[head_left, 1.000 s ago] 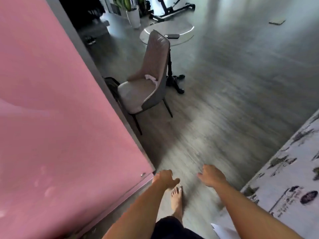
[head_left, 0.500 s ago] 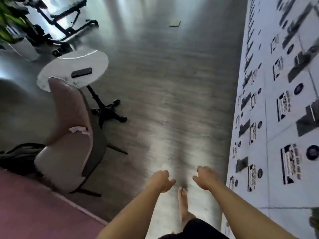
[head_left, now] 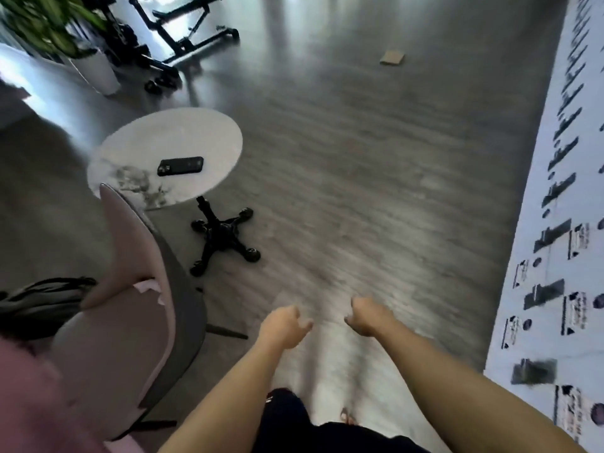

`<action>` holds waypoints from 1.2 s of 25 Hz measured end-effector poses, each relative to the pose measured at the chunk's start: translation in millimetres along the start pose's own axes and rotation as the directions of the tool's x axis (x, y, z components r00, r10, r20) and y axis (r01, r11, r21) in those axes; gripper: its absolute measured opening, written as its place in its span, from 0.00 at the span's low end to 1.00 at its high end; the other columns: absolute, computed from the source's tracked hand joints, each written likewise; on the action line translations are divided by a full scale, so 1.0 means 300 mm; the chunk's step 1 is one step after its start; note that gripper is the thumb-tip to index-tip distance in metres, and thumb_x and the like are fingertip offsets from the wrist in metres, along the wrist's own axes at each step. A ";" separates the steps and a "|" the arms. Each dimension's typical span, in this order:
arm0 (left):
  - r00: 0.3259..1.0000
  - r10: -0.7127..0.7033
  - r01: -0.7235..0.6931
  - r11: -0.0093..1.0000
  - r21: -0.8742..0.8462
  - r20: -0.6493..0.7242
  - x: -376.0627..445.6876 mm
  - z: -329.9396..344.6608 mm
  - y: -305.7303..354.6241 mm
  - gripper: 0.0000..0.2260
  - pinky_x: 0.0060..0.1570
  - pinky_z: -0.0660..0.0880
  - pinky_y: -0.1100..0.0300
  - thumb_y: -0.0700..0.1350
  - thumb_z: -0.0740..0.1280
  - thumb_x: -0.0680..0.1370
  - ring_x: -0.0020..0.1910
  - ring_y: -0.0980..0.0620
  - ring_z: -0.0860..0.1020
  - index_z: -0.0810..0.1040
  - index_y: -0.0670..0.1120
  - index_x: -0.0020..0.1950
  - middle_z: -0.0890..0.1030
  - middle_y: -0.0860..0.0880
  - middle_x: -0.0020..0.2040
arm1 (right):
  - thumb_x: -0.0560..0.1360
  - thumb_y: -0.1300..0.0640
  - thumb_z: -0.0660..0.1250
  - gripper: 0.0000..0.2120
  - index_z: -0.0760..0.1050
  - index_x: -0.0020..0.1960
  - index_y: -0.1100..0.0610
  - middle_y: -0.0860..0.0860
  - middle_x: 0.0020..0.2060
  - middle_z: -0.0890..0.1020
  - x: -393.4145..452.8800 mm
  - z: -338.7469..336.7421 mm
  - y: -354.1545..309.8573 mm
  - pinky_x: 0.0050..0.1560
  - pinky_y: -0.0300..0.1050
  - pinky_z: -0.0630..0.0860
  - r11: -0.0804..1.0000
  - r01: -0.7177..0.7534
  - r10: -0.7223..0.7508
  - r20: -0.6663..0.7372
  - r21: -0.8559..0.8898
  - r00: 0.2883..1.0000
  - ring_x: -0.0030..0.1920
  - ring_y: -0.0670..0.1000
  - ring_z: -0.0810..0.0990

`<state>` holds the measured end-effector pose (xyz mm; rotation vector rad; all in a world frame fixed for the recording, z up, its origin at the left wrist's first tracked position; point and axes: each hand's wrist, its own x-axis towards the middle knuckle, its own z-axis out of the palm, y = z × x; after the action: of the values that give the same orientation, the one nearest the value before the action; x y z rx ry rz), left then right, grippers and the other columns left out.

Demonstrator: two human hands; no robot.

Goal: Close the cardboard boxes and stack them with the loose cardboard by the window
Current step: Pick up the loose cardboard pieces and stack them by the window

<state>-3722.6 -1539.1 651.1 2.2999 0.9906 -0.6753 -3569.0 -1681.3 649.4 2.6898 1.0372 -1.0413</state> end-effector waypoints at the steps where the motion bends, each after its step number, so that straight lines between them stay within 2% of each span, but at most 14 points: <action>1: 1.000 -0.011 0.011 1.000 -0.004 -0.008 0.077 -0.061 -0.011 0.25 0.55 0.73 0.55 0.63 0.60 0.80 0.62 0.46 0.77 0.74 0.46 0.68 0.78 0.47 0.64 | 0.80 0.44 0.61 0.21 0.71 0.66 0.56 0.57 0.64 0.77 0.093 -0.061 -0.044 0.57 0.51 0.75 1.000 0.022 -0.022 0.011 -0.014 1.000 0.62 0.59 0.77; 5: 0.999 -0.035 0.035 0.998 0.049 -0.002 0.402 -0.301 -0.057 0.25 0.59 0.75 0.52 0.63 0.60 0.79 0.62 0.46 0.77 0.74 0.46 0.67 0.78 0.47 0.64 | 0.79 0.43 0.62 0.23 0.71 0.68 0.55 0.56 0.66 0.76 0.431 -0.267 -0.201 0.60 0.53 0.75 0.999 0.042 -0.041 0.022 -0.015 0.999 0.63 0.59 0.76; 8: 1.000 0.020 -0.019 0.994 0.105 -0.008 0.670 -0.549 -0.068 0.26 0.61 0.75 0.51 0.63 0.60 0.79 0.63 0.45 0.76 0.74 0.46 0.68 0.78 0.46 0.65 | 0.80 0.44 0.62 0.23 0.72 0.69 0.57 0.56 0.66 0.76 0.647 -0.457 -0.285 0.60 0.52 0.76 1.000 -0.016 0.015 0.042 0.009 0.999 0.63 0.59 0.77; 12: 0.997 0.080 -0.077 0.982 0.171 -0.010 0.986 -0.838 0.001 0.26 0.61 0.74 0.51 0.63 0.60 0.80 0.64 0.44 0.75 0.74 0.45 0.67 0.78 0.45 0.64 | 0.80 0.42 0.61 0.24 0.70 0.70 0.56 0.57 0.66 0.76 0.908 -0.696 -0.326 0.62 0.51 0.74 0.998 -0.055 0.055 0.000 0.043 0.998 0.64 0.59 0.76; 15: 0.990 0.141 -0.140 0.965 0.223 0.009 1.216 -0.992 0.095 0.24 0.61 0.74 0.50 0.62 0.60 0.80 0.63 0.44 0.76 0.75 0.45 0.65 0.78 0.45 0.63 | 0.79 0.42 0.62 0.24 0.71 0.68 0.56 0.58 0.64 0.78 1.101 -0.839 -0.306 0.60 0.51 0.75 0.991 -0.102 0.100 0.029 0.082 0.995 0.63 0.59 0.77; 19: 0.987 0.162 -0.162 0.957 0.241 0.019 1.539 -1.168 0.249 0.23 0.62 0.74 0.50 0.61 0.60 0.80 0.63 0.44 0.75 0.74 0.45 0.66 0.78 0.45 0.63 | 0.78 0.45 0.62 0.18 0.74 0.62 0.55 0.57 0.60 0.79 1.408 -1.050 -0.192 0.53 0.50 0.75 0.976 -0.155 0.147 0.065 0.154 0.987 0.58 0.59 0.79; 22: 0.988 0.155 -0.153 0.960 0.234 0.009 1.766 -1.313 0.365 0.23 0.61 0.74 0.50 0.61 0.60 0.80 0.63 0.44 0.75 0.74 0.45 0.66 0.78 0.45 0.63 | 0.79 0.44 0.61 0.20 0.74 0.64 0.57 0.57 0.61 0.79 1.654 -1.258 -0.086 0.55 0.49 0.76 0.978 -0.162 0.155 0.068 0.133 0.986 0.59 0.58 0.78; 25: 0.990 0.127 -0.112 0.974 0.195 -0.063 1.981 -1.522 0.484 0.23 0.61 0.74 0.51 0.61 0.61 0.80 0.63 0.44 0.75 0.75 0.45 0.64 0.78 0.45 0.62 | 0.80 0.43 0.61 0.21 0.73 0.65 0.57 0.56 0.62 0.78 1.913 -1.533 -0.019 0.57 0.49 0.76 0.980 -0.151 0.145 0.055 0.132 0.988 0.60 0.58 0.78; 27: 0.986 0.119 -0.098 0.981 0.169 -0.116 2.104 -1.654 0.543 0.22 0.60 0.74 0.52 0.61 0.61 0.79 0.63 0.45 0.75 0.76 0.46 0.63 0.78 0.46 0.61 | 0.80 0.42 0.60 0.22 0.72 0.67 0.56 0.56 0.63 0.77 2.061 -1.699 -0.013 0.59 0.49 0.76 0.982 -0.125 0.123 0.024 0.141 0.992 0.61 0.58 0.77; 30: 0.989 0.081 -0.066 0.990 0.125 -0.126 2.271 -1.811 0.600 0.22 0.60 0.73 0.52 0.61 0.61 0.79 0.63 0.45 0.75 0.76 0.46 0.63 0.78 0.46 0.61 | 0.80 0.41 0.61 0.23 0.71 0.67 0.56 0.57 0.64 0.77 2.262 -1.874 -0.053 0.60 0.50 0.75 0.988 -0.086 0.085 0.014 0.131 0.996 0.62 0.58 0.77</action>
<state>-3049.3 -957.5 669.5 2.5014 0.9407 -0.5743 -2891.5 -1117.6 661.4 2.8013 0.8722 -1.1424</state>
